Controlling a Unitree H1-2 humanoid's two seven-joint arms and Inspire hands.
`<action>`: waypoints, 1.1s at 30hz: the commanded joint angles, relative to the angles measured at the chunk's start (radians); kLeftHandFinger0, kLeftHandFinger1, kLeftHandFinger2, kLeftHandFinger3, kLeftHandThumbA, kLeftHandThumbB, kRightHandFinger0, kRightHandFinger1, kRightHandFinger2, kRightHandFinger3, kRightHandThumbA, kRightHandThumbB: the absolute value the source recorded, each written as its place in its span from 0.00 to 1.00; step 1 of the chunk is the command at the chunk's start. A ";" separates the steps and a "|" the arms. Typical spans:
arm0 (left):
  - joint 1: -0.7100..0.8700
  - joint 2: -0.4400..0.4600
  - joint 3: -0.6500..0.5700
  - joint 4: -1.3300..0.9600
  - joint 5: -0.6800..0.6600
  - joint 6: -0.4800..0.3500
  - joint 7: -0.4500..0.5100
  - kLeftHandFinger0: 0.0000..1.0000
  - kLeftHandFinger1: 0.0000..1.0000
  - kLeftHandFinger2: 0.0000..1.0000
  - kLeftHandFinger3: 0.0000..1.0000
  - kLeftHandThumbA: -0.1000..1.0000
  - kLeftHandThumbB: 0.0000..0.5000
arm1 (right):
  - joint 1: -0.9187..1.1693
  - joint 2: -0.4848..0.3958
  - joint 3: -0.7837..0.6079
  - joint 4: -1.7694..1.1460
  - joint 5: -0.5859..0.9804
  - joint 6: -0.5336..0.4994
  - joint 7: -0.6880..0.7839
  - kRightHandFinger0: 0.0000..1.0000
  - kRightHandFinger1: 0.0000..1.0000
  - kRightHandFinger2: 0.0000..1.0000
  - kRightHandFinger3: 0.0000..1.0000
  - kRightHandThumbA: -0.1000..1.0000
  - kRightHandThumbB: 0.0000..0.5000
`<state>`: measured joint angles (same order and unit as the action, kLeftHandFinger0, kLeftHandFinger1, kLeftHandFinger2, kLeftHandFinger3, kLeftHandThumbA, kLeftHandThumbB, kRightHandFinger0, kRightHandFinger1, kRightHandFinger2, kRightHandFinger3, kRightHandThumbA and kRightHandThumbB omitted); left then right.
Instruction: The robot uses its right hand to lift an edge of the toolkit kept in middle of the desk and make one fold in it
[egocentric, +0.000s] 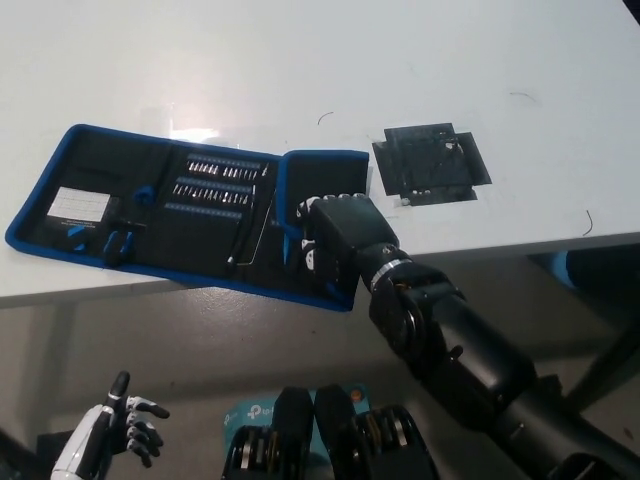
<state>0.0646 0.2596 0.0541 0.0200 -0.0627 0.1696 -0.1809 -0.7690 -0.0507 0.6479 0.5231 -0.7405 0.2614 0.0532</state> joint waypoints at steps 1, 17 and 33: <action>-0.004 0.019 0.001 -0.034 0.002 -0.002 -0.007 0.31 0.30 0.28 0.41 1.00 1.00 | -0.005 0.009 0.027 -0.012 -0.025 0.075 0.129 1.00 1.00 1.00 1.00 0.32 0.81; -0.017 0.018 0.004 -0.020 -0.014 0.006 -0.018 0.31 0.31 0.30 0.44 1.00 1.00 | -0.046 0.034 0.011 -0.181 -0.017 0.108 0.222 1.00 1.00 1.00 1.00 0.55 1.00; 0.014 0.016 0.001 0.001 0.000 -0.038 -0.013 0.27 0.28 0.28 0.42 1.00 1.00 | -0.089 0.017 -0.083 -0.422 0.032 0.169 0.365 1.00 1.00 1.00 1.00 0.77 1.00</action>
<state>0.0726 0.2590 0.0530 0.0237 -0.0597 0.1681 -0.1826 -0.7753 -0.0505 0.5973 0.1834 -0.7434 0.4157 0.3559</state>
